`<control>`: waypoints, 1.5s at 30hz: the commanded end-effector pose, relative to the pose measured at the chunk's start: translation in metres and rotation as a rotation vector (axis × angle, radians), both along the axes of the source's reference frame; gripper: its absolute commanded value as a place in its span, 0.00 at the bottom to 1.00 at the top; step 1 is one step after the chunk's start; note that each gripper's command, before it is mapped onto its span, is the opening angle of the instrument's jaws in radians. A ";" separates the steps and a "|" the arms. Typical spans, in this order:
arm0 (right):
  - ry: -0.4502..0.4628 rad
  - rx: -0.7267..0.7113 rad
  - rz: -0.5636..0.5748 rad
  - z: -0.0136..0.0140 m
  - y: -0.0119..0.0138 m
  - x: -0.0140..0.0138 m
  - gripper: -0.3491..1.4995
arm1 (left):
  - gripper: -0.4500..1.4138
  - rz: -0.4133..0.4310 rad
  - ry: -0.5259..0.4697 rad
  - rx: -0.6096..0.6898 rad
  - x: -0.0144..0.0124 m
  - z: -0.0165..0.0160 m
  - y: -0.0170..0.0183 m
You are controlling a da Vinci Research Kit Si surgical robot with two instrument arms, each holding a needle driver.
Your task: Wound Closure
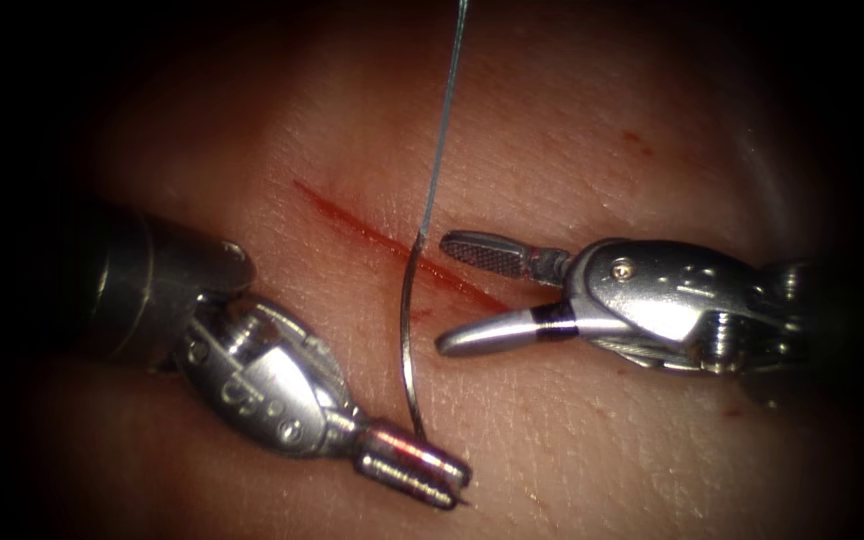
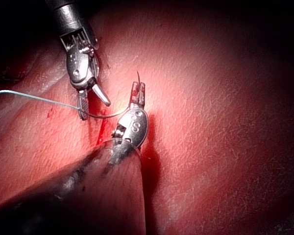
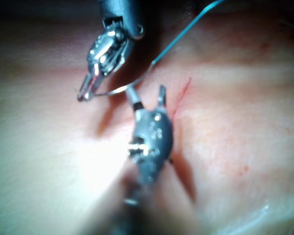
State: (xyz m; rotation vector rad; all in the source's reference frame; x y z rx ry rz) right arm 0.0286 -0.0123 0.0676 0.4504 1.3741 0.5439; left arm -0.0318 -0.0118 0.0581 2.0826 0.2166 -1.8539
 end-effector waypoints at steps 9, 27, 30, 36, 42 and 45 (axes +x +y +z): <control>0.032 0.003 -0.027 0.0003 -0.0004 0.0031 0.57 | 0.00 0.001 0.000 0.000 -0.0006 0.0006 -0.0006; 0.027 -0.002 -0.042 0.0016 0.0000 0.0029 0.00 | 0.57 -0.048 0.093 0.162 -0.0006 0.0002 0.0000; 0.021 -0.003 -0.036 0.0016 0.0002 0.0027 0.00 | 0.71 -0.069 0.114 0.184 -0.0003 0.0001 0.0003; 0.004 0.004 -0.014 0.0011 0.0013 0.0015 0.00 | 0.79 -0.066 0.116 0.185 0.0006 -0.0001 0.0003; -0.007 -0.004 0.055 -0.0004 0.0037 -0.0014 0.00 | 0.78 -0.096 0.288 0.477 0.0022 -0.0008 0.0006; -0.013 -0.006 0.077 -0.0008 0.0041 -0.0021 0.00 | 0.78 -0.119 0.375 0.573 0.0027 -0.0011 0.0011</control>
